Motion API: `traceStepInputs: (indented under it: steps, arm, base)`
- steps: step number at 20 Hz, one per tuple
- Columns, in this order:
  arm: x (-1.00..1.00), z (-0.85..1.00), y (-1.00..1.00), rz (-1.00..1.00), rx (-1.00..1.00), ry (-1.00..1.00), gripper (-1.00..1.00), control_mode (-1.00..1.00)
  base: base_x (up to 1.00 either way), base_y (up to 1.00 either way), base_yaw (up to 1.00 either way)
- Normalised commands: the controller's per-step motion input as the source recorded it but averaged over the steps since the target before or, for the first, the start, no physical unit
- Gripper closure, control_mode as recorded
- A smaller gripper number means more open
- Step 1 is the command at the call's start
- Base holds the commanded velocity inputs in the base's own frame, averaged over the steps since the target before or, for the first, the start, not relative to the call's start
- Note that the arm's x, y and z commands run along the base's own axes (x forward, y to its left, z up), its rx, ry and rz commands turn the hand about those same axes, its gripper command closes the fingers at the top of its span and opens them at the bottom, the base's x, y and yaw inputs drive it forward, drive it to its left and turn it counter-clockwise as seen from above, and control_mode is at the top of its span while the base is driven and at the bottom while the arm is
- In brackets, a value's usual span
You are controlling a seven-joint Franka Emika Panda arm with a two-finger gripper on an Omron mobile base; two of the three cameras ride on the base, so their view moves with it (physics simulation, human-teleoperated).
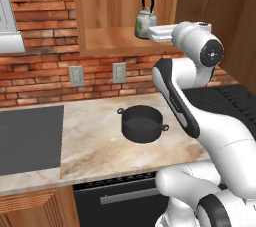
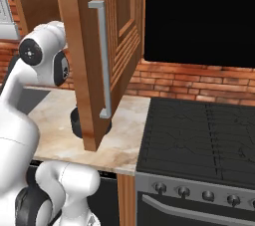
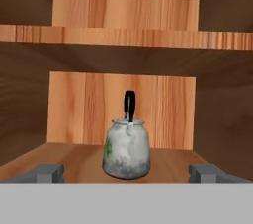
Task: Pick the kettle from the cabinet and place it on a stove burner. Then pick the pot from the counter and place it on another stove burner. Finally, turn both burners on.
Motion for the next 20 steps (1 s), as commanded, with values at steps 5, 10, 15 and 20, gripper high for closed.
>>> traceStepInputs:
  steps: [5,10,15,20]
  arm:
    - [0.38,0.15,-0.1,0.0,0.05,0.05,-1.0,-1.0]
    - [0.32,0.17,-0.04,0.0,0.02,0.02,-1.0,-1.0]
    - [0.27,0.11,-0.02,0.0,0.0,0.01,-1.0,-1.0]
    - [0.25,0.01,0.0,0.0,0.0,0.0,-1.0,-1.0]
  base:
    - [0.0,0.0,0.0]
    - [0.0,0.0,0.0]
    - [0.0,0.0,0.0]
    - [0.0,0.0,0.0]
